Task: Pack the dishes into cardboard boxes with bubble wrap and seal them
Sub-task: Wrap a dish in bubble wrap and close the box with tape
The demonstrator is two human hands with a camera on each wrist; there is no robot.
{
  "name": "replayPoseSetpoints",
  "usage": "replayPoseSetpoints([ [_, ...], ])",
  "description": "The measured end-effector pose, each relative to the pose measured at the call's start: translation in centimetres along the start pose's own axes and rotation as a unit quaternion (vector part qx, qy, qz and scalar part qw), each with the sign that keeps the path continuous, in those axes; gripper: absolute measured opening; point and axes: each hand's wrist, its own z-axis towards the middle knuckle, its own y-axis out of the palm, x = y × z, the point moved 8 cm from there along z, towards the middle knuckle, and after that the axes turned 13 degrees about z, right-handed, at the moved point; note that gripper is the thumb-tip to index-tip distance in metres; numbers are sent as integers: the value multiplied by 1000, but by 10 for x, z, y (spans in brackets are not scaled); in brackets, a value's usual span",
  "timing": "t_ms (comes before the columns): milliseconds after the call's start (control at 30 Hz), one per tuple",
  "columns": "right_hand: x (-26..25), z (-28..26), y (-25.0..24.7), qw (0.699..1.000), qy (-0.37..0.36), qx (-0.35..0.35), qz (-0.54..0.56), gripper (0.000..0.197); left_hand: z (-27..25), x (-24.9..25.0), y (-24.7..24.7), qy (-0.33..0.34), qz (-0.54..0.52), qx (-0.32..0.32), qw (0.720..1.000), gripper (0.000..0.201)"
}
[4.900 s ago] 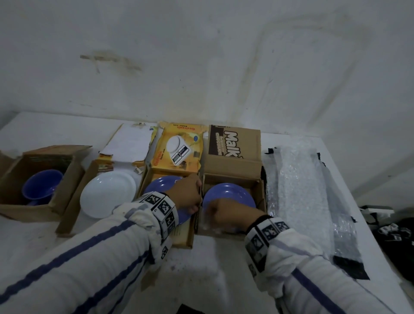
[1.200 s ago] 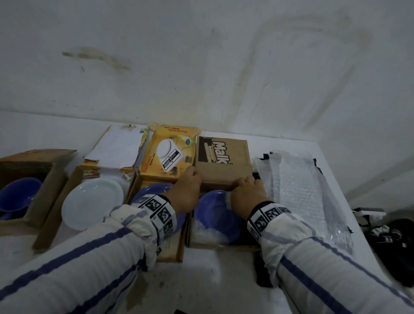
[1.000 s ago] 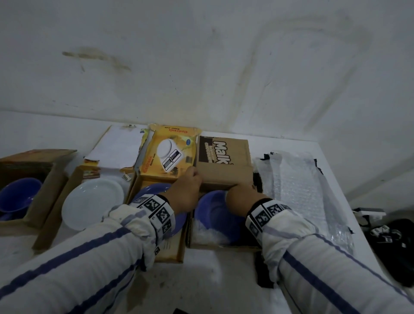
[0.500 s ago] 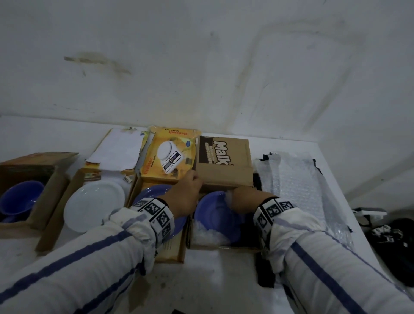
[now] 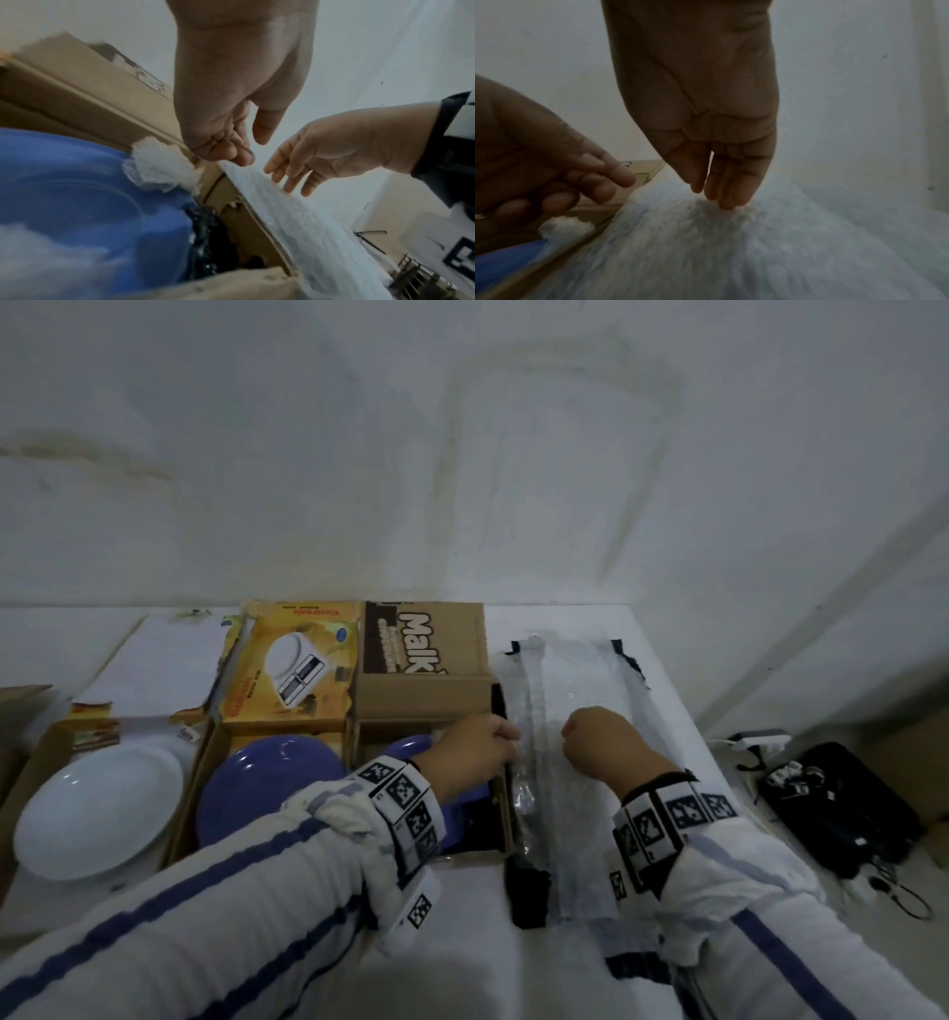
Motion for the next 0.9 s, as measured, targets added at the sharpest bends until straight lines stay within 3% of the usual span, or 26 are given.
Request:
replayPoseSetpoints([
  [67,3,-3,9,1000,-9,-13,10,35,2,7,8,5,50,22,999,10],
  [300,5,-4,12,988,-51,-7,142,43,7,8,29,-26,163,6,986,24],
  [433,3,-6,13,984,-62,-10,165,44,7,9,34,-18,118,3,993,34],
  [567,3,-9,11,985,-60,-12,164,45,5,13,28,5,34,55,998,18],
  [700,-6,-18,-10,995,-88,28,34,49,-5,33,16,96,-108,90,985,22],
  [800,-24,-28,-30,992,-110,51,-23,34,-14,49,1,155,-182,98,966,17],
  [900,-46,-41,-51,985,-148,89,-28,13,-23,54,-27,189,-106,188,958,15],
])
